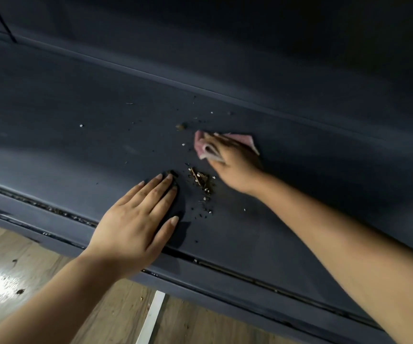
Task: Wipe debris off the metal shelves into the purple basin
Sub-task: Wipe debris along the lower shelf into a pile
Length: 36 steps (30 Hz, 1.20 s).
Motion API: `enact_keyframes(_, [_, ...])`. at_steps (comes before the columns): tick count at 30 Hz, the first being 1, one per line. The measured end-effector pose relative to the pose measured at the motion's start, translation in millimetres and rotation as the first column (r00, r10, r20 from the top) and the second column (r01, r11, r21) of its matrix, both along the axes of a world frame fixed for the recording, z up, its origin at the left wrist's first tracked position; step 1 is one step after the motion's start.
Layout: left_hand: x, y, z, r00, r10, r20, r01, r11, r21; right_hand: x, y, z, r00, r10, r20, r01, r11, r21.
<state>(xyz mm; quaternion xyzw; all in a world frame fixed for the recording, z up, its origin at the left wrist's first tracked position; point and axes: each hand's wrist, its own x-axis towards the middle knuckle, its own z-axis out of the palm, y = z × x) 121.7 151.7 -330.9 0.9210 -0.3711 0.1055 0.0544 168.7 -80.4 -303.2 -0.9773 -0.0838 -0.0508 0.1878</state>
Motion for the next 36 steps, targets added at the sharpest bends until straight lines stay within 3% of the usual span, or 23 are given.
enact_keyframes(7, [0, 0, 0, 1.0, -0.004, -0.006, 0.004, 1.0, 0.004, -32, 19, 0, 0.984, 0.179, 0.01, -0.179, 0.984, 0.013])
enact_keyframes(10, [0, 0, 3, 1.0, -0.009, 0.014, 0.009, 1.0, 0.007, -39, 23, 2, 0.991, 0.135, 0.004, -0.134, 0.983, 0.126])
enact_keyframes(12, [-1, 2, 3, 1.0, -0.017, 0.011, 0.017, 1.0, 0.012, -41, 17, 0, 0.989, 0.101, 0.104, -0.123, 0.968, 0.221])
enact_keyframes(14, [0, 4, 5, 0.999, -0.032, 0.01, 0.032, 0.999, 0.01, -42, 2, -4, 0.974, -0.042, 0.223, -0.019, 0.964, 0.265])
enact_keyframes(17, [10, 13, 7, 0.999, -0.015, 0.043, 0.015, 1.0, 0.002, -42, -30, -1, 0.897, -0.343, 0.278, 0.285, 0.931, 0.229])
enact_keyframes(20, [20, 22, 3, 0.998, 0.045, 0.047, -0.046, 0.999, 0.023, -34, -60, -1, 0.878, -0.451, 0.16, 0.457, 0.89, 0.002])
enact_keyframes(23, [22, 21, -2, 0.998, 0.066, 0.013, -0.066, 0.998, 0.016, -16, -65, 1, 0.886, -0.463, 0.024, 0.463, 0.878, -0.12])
enact_keyframes(30, [23, 21, -3, 0.998, 0.062, 0.019, -0.061, 0.998, -0.035, 38, -53, 12, 0.811, -0.563, -0.159, 0.576, 0.816, 0.045])
enact_keyframes(36, [23, 21, -4, 0.998, 0.067, 0.021, -0.066, 0.997, -0.039, 79, -29, 9, 0.862, -0.488, -0.134, 0.496, 0.868, 0.029])
